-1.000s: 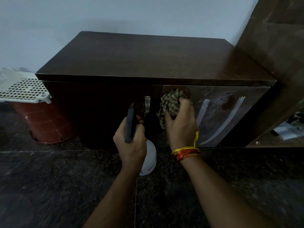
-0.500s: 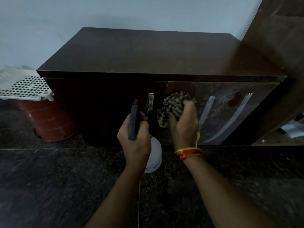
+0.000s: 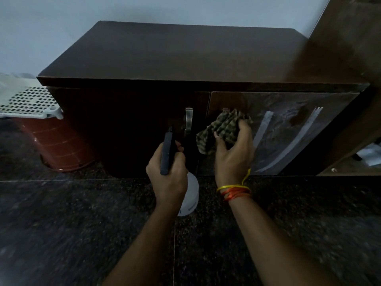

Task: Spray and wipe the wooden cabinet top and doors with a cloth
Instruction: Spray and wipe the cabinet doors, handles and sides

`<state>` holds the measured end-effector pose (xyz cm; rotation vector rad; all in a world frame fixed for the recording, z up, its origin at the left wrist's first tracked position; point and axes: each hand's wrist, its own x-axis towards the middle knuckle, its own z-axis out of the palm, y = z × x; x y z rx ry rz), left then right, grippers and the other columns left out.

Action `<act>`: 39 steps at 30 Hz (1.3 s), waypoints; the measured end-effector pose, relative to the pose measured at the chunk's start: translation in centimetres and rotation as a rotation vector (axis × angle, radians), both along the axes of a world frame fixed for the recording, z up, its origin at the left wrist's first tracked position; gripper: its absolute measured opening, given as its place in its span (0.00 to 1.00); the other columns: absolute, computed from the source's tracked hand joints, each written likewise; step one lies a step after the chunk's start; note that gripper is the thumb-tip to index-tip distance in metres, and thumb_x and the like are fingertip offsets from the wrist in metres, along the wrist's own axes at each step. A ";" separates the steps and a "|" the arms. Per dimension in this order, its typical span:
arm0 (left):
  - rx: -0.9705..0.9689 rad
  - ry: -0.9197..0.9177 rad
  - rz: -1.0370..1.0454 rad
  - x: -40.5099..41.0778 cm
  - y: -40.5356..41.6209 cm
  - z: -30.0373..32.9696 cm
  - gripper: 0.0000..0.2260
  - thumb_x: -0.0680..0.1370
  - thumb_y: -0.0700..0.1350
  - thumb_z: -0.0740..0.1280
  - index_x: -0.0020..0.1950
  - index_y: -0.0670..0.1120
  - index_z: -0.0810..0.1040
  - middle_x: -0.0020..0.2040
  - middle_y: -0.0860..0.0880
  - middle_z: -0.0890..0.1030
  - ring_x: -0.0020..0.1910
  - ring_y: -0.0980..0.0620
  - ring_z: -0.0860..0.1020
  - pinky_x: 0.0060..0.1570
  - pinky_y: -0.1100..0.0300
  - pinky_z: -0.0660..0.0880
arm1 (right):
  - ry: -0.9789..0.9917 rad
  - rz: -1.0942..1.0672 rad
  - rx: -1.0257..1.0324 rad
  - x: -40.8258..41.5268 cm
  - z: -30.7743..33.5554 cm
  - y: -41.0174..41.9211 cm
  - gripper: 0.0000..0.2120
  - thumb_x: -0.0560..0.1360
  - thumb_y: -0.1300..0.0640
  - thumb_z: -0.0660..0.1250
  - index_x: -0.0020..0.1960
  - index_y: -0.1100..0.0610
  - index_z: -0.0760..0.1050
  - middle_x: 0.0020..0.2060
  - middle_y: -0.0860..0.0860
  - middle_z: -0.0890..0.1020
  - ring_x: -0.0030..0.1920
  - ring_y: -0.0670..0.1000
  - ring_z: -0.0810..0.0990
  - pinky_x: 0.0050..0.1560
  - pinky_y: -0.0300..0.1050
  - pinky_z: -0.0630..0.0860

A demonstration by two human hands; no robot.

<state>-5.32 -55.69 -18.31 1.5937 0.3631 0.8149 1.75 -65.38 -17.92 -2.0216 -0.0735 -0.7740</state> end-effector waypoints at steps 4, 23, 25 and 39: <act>-0.025 -0.001 0.004 0.0 0.2 -0.1 0.04 0.75 0.40 0.61 0.43 0.44 0.76 0.33 0.34 0.72 0.30 0.35 0.69 0.27 0.47 0.68 | 0.090 0.034 -0.039 -0.1 -3.0 -0.3 0.22 0.71 0.64 0.72 0.63 0.65 0.72 0.56 0.61 0.78 0.59 0.59 0.77 0.60 0.49 0.72; 0.002 -0.008 -0.036 0.2 0.2 -1.6 0.11 0.75 0.46 0.62 0.43 0.37 0.73 0.33 0.32 0.69 0.29 0.33 0.67 0.28 0.42 0.66 | 0.111 -0.043 0.203 0.5 -2.1 1.3 0.21 0.66 0.65 0.73 0.57 0.63 0.72 0.58 0.58 0.70 0.53 0.51 0.73 0.52 0.31 0.67; 0.015 0.002 -0.036 0.4 0.3 -1.5 0.07 0.76 0.41 0.62 0.44 0.38 0.74 0.32 0.33 0.69 0.29 0.34 0.67 0.28 0.43 0.66 | 0.067 -0.025 0.214 0.5 -2.0 1.3 0.21 0.66 0.65 0.72 0.57 0.64 0.71 0.57 0.58 0.70 0.53 0.49 0.72 0.53 0.33 0.69; -0.002 0.013 -0.013 1.1 0.9 -2.4 0.05 0.76 0.38 0.62 0.43 0.38 0.74 0.32 0.31 0.68 0.28 0.32 0.66 0.28 0.45 0.64 | 0.332 -0.098 0.361 1.1 -7.4 1.4 0.21 0.66 0.58 0.76 0.55 0.59 0.73 0.50 0.56 0.80 0.52 0.55 0.79 0.55 0.48 0.76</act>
